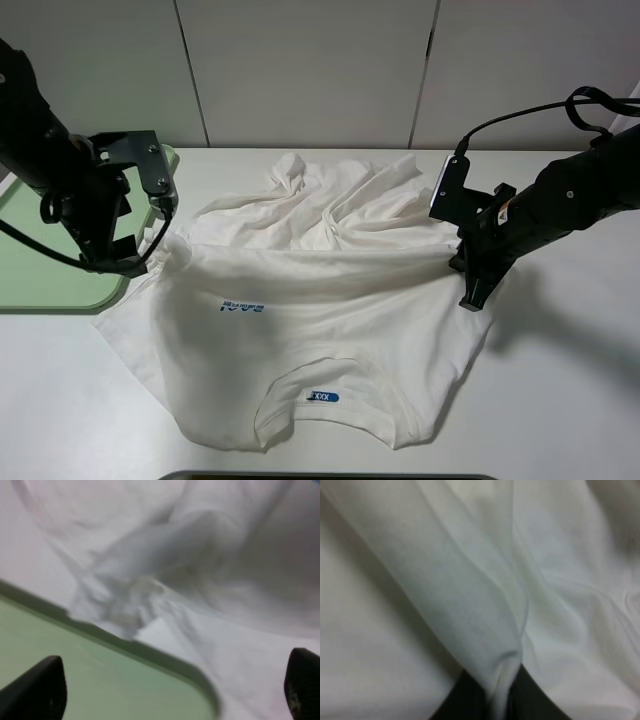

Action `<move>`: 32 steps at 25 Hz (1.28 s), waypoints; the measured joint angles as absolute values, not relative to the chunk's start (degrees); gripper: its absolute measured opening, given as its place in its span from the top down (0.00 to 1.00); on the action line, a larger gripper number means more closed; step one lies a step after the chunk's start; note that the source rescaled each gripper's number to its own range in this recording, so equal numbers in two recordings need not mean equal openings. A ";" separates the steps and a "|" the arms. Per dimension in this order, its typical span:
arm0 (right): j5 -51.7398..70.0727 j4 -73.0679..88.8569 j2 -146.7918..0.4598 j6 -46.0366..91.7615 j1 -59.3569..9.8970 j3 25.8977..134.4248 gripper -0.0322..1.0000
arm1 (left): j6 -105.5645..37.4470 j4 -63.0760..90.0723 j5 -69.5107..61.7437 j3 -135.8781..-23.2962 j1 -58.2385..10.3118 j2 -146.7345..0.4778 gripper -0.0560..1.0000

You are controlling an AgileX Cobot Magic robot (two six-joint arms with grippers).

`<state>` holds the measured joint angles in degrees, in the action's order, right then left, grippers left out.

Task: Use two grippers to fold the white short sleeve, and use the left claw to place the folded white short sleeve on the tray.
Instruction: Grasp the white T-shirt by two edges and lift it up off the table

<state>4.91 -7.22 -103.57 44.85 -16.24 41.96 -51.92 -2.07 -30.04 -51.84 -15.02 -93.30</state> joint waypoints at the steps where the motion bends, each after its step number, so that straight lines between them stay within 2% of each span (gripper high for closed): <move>1: 4.91 -7.22 -103.57 44.85 -16.24 41.96 0.91 | -53.32 -4.21 -29.61 -52.46 -16.06 -93.70 0.13; 10: 4.92 -7.22 -103.57 44.85 -16.24 41.96 0.91 | -58.56 -15.31 -20.50 -53.47 -21.88 -96.53 0.19; 22: 3.61 -7.22 -103.57 44.85 -16.24 41.96 0.91 | -56.64 -16.17 -21.73 -53.52 -22.03 -105.44 0.19; 32: 3.61 -7.22 -103.57 43.81 -16.24 41.96 0.91 | -56.59 -13.96 -14.01 -54.12 -22.23 -106.68 0.19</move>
